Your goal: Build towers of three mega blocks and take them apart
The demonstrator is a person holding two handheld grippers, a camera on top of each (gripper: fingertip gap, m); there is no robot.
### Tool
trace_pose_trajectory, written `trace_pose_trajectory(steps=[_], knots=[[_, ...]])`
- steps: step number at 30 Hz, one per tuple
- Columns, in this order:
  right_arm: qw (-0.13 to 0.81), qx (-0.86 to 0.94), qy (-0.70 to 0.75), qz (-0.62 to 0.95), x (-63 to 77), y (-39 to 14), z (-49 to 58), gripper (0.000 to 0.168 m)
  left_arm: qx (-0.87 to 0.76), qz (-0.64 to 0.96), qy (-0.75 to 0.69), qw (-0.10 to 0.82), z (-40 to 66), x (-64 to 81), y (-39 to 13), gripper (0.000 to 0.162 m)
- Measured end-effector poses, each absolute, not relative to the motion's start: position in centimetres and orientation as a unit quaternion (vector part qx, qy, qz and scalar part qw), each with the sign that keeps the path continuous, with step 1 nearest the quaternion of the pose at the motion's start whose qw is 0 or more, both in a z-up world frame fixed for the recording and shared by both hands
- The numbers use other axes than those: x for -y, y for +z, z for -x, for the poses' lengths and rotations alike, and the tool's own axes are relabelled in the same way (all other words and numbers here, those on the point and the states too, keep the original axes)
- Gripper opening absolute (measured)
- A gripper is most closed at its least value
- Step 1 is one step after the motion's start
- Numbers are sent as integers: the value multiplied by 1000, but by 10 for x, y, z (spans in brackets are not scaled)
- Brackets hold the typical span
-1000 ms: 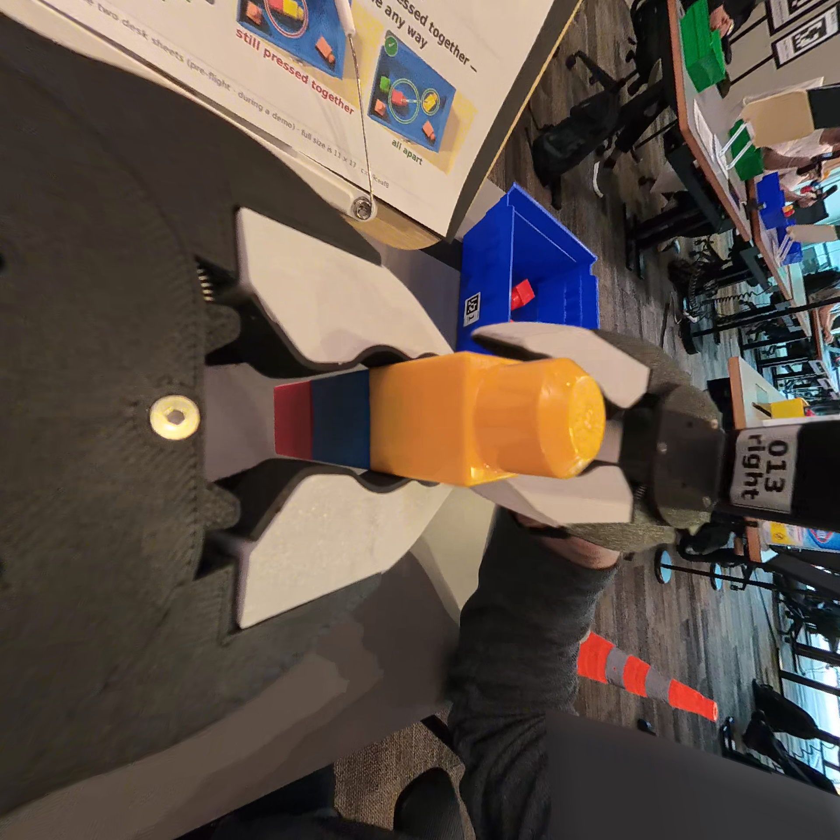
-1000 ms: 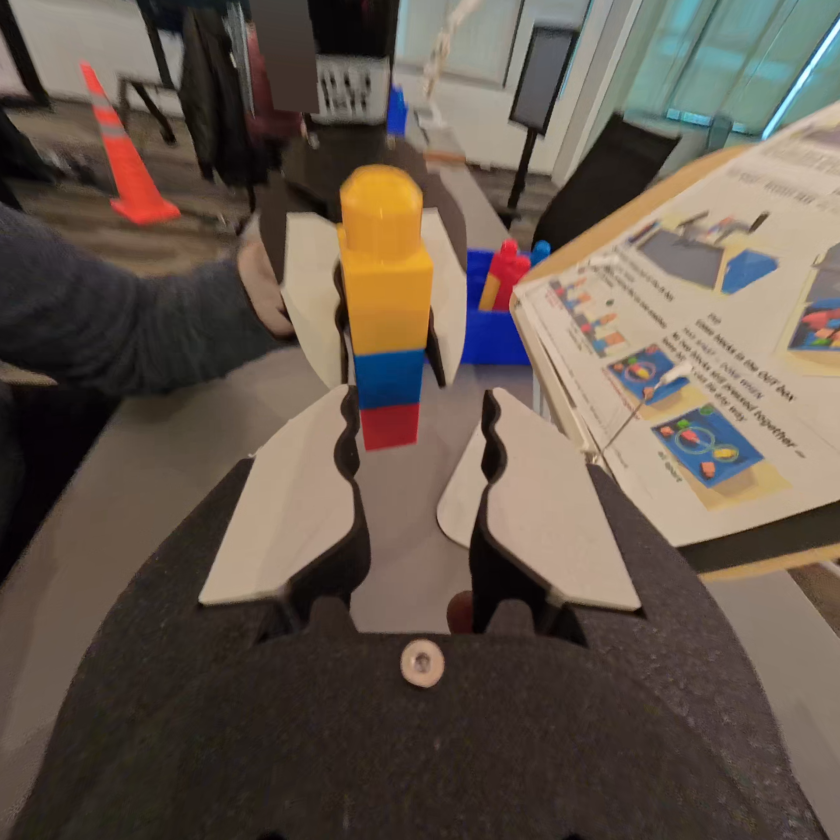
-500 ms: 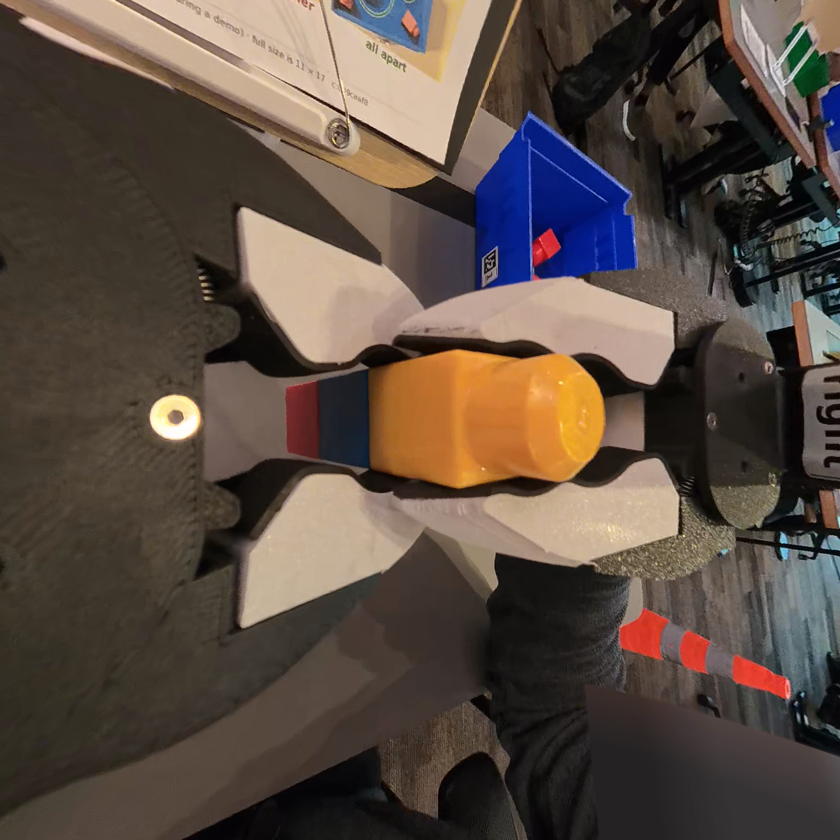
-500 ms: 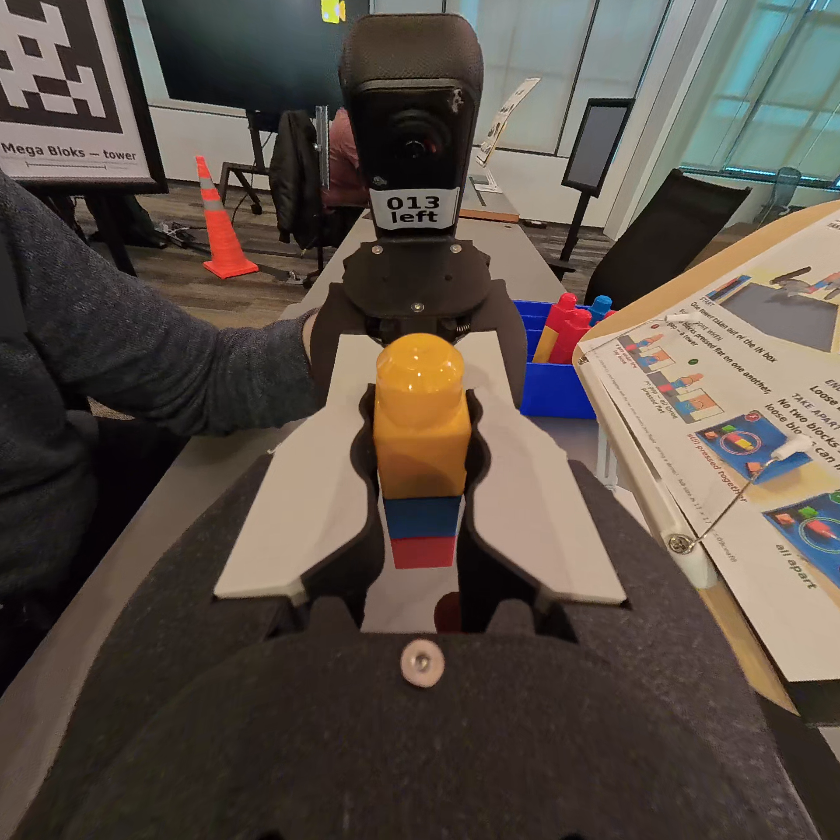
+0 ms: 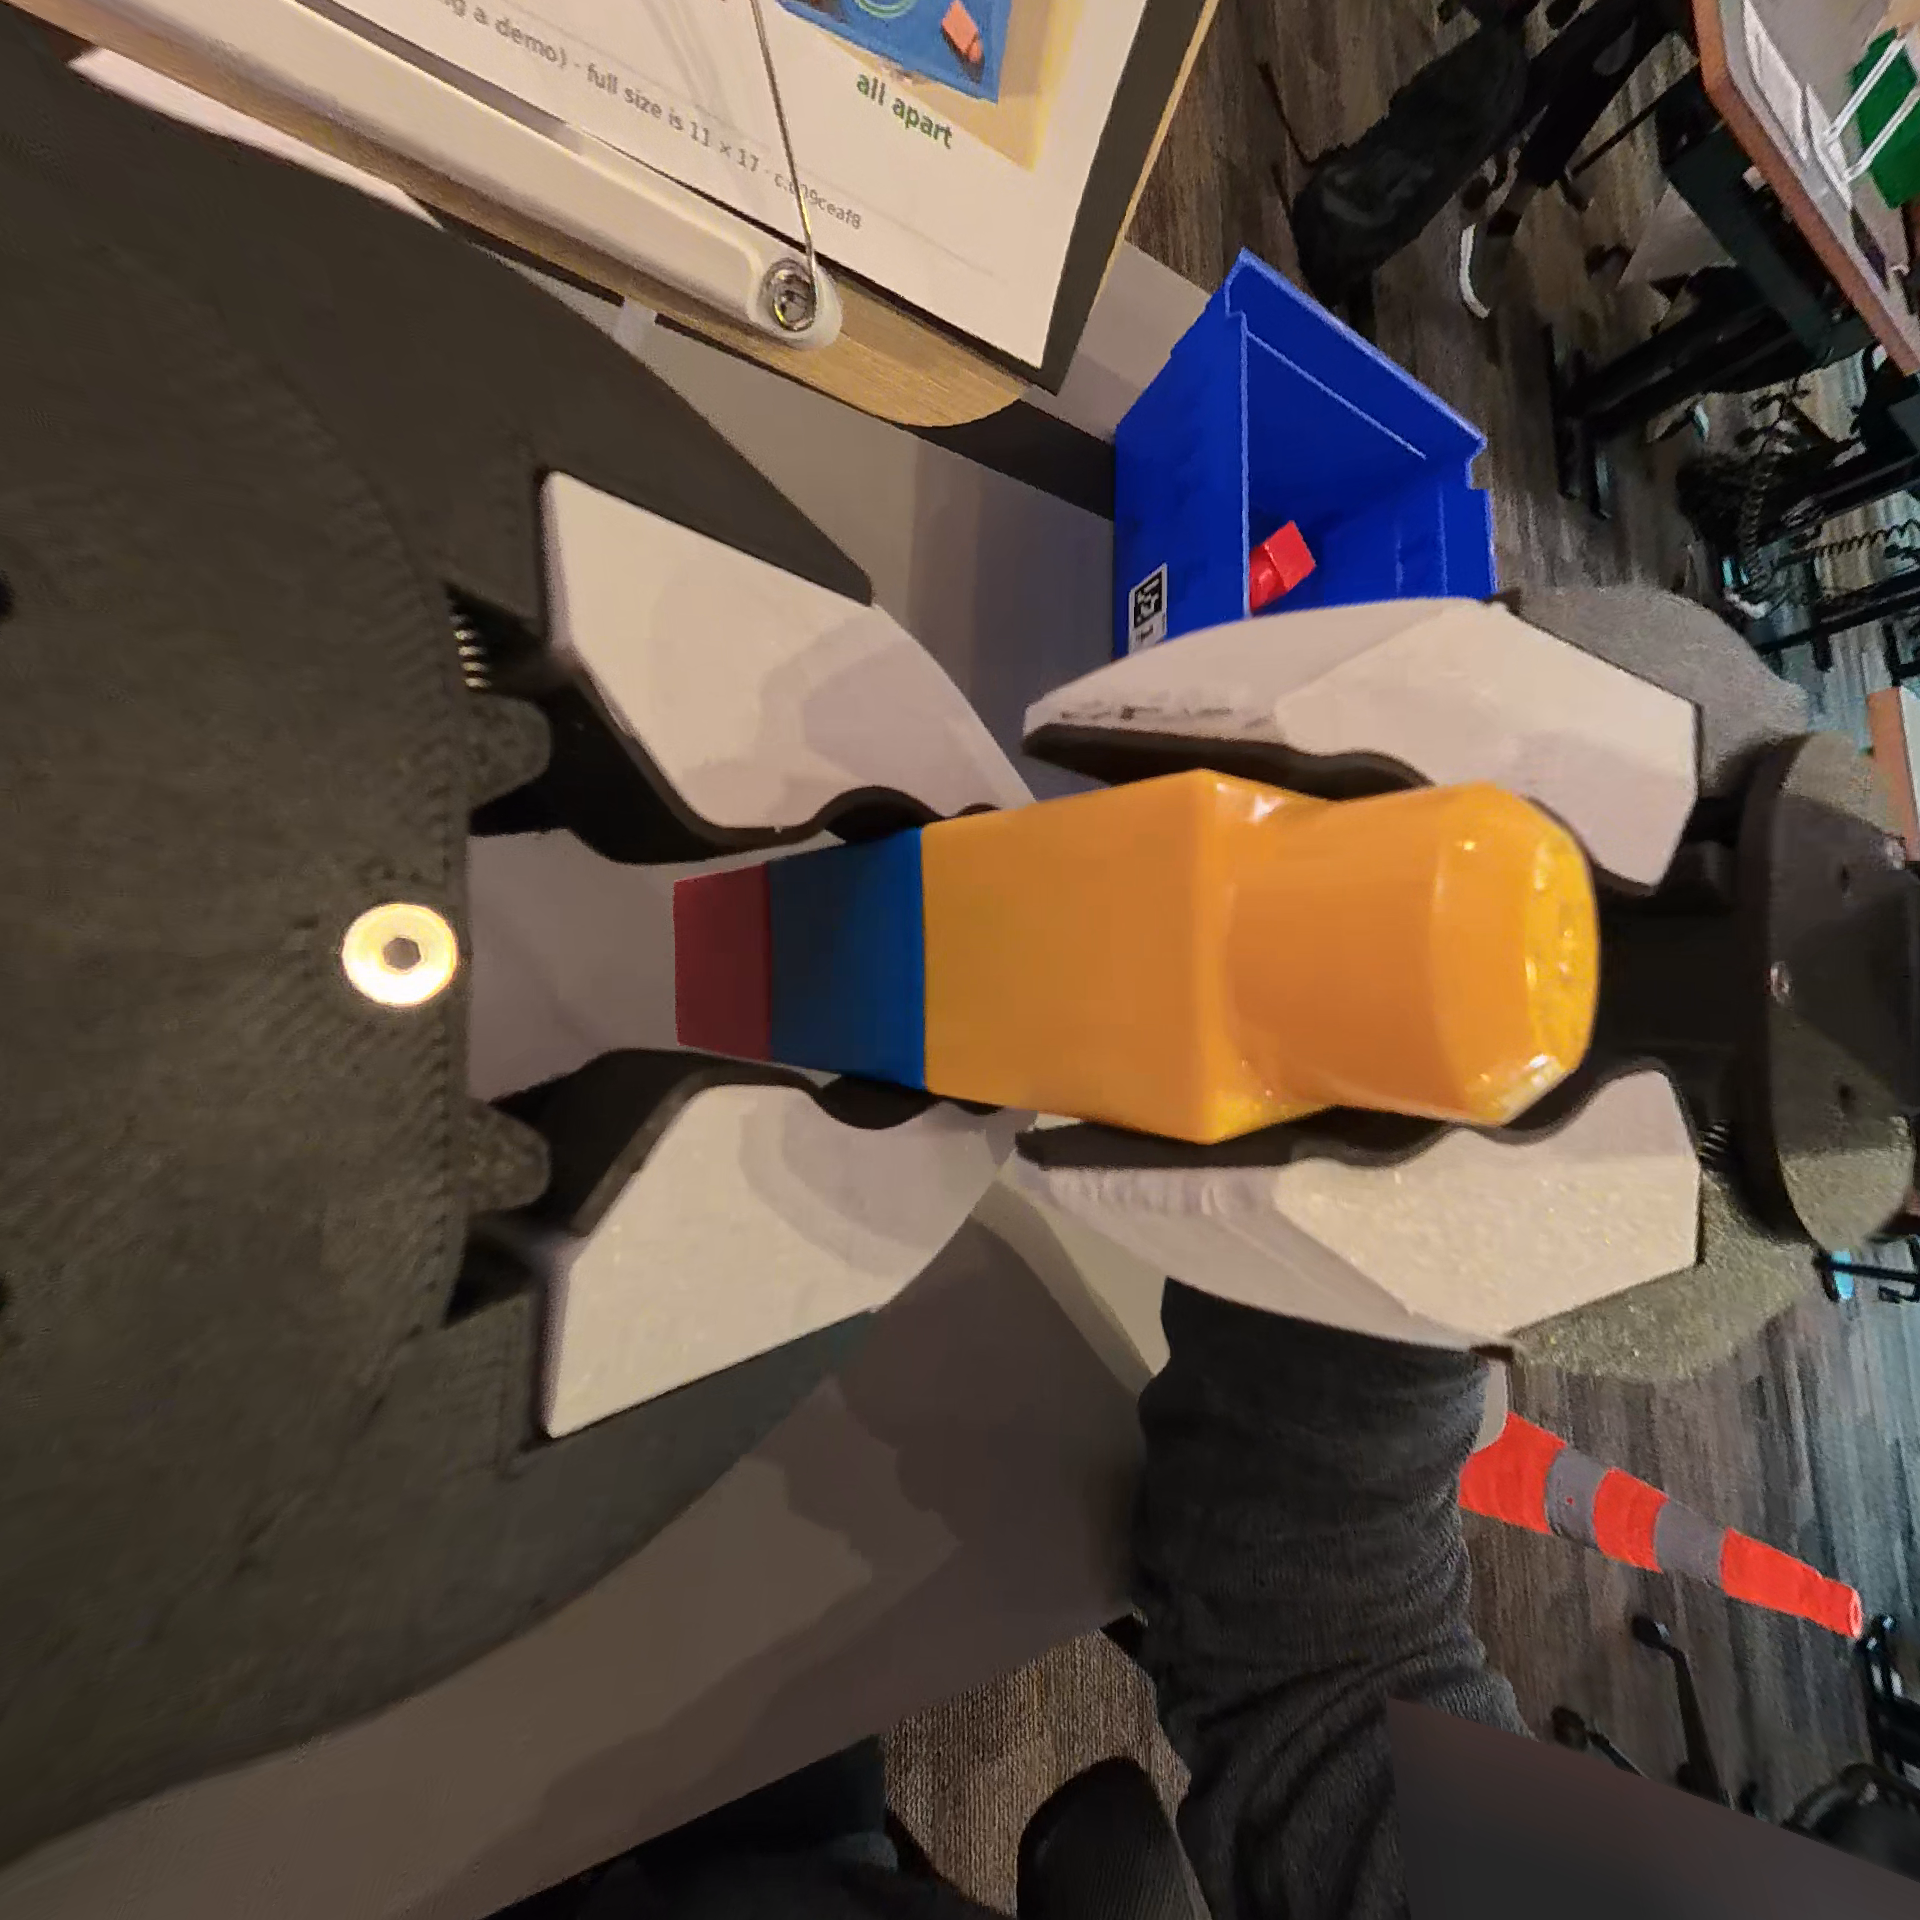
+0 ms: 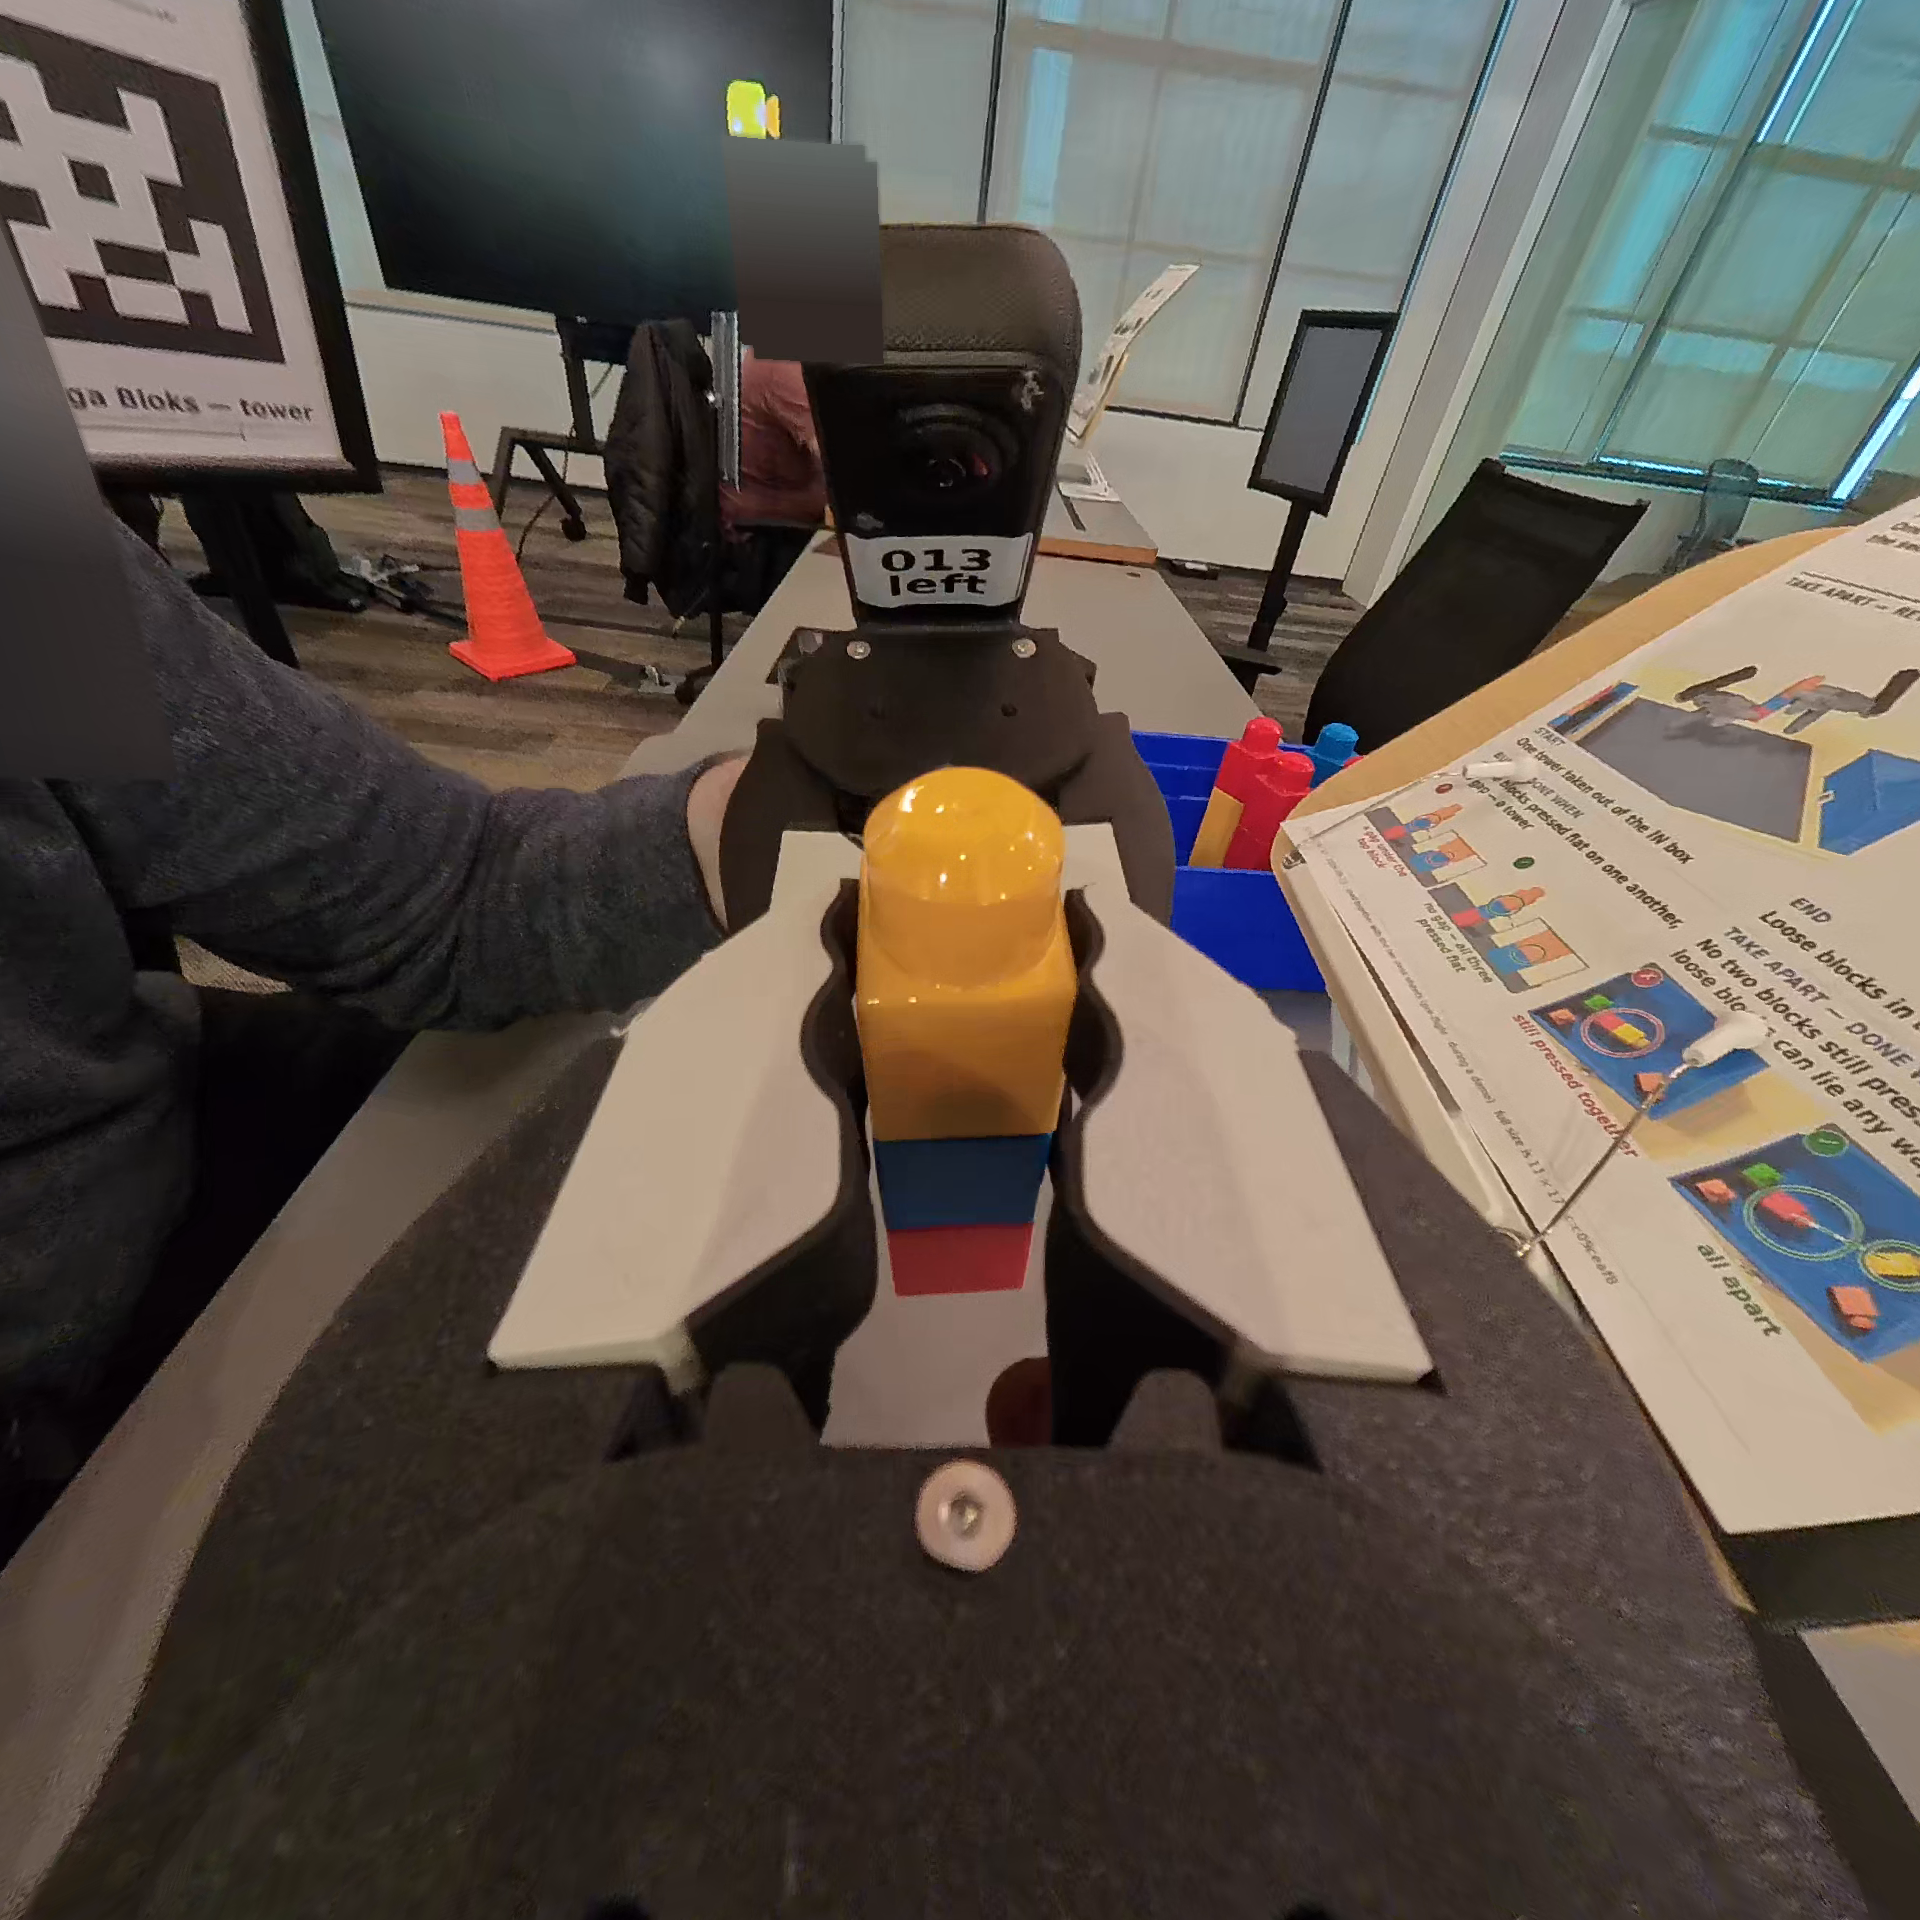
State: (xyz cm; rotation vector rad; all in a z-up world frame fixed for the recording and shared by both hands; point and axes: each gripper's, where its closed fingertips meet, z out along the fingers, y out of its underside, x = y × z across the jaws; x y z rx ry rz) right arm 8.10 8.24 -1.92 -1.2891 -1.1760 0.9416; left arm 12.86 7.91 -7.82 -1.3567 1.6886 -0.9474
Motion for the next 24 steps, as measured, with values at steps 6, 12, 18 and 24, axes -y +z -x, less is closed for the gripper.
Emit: trace_pose_trajectory(steps=[6, 12, 18, 24], knots=[[571, 488, 389, 534, -81, -7, -86, 36, -673, 541, -346, 367, -128, -81, -89, 42], [643, 406, 361, 539, -99, 32, -151, 36, -683, 550, -321, 357, -130, -86, -103, 42], [658, 295, 260, 643, -150, 13, -248, 36, -679, 552, -314, 369, -127, -89, -98, 41], [636, 173, 162, 735, -186, -30, -343, 37, -677, 549, -312, 377, -125, -89, -92, 41]])
